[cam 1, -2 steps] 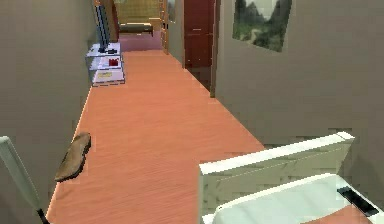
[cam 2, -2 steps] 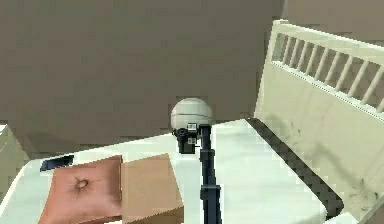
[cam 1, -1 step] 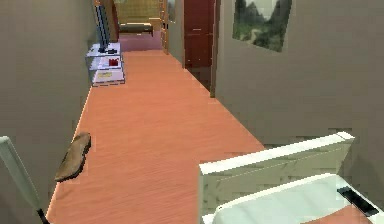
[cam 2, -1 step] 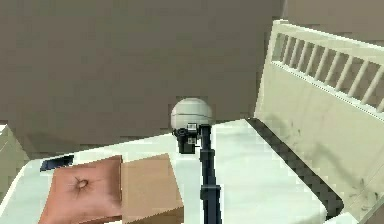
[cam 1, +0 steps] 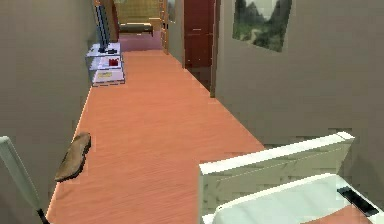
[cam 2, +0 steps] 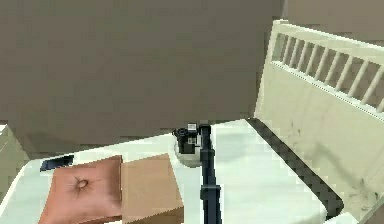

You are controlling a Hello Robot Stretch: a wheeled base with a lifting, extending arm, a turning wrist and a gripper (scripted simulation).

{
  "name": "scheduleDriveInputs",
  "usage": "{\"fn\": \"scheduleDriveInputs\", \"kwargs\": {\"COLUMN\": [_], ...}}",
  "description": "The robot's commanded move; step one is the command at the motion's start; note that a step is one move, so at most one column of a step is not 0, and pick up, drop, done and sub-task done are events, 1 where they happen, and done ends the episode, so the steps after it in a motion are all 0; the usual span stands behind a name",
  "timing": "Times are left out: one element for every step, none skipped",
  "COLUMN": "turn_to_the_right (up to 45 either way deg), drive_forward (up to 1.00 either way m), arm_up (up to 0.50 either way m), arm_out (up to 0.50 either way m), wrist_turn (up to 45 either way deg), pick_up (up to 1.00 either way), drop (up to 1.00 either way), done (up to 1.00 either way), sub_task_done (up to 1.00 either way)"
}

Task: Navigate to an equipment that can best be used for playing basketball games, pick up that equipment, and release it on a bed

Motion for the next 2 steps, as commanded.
{"fn": "scheduleDriveInputs", "kwargs": {"turn_to_the_right": [0.0,0.0], "drive_forward": [0.00,0.00], "arm_up": [0.10,0.00], "arm_out": [0.00,-0.08], "wrist_turn": [0.0,0.0], "pick_up": [0.00,0.00], "drop": [0.00,0.00], "done": [0.00,0.00], "sub_task_done": [0.00,0.00]}}
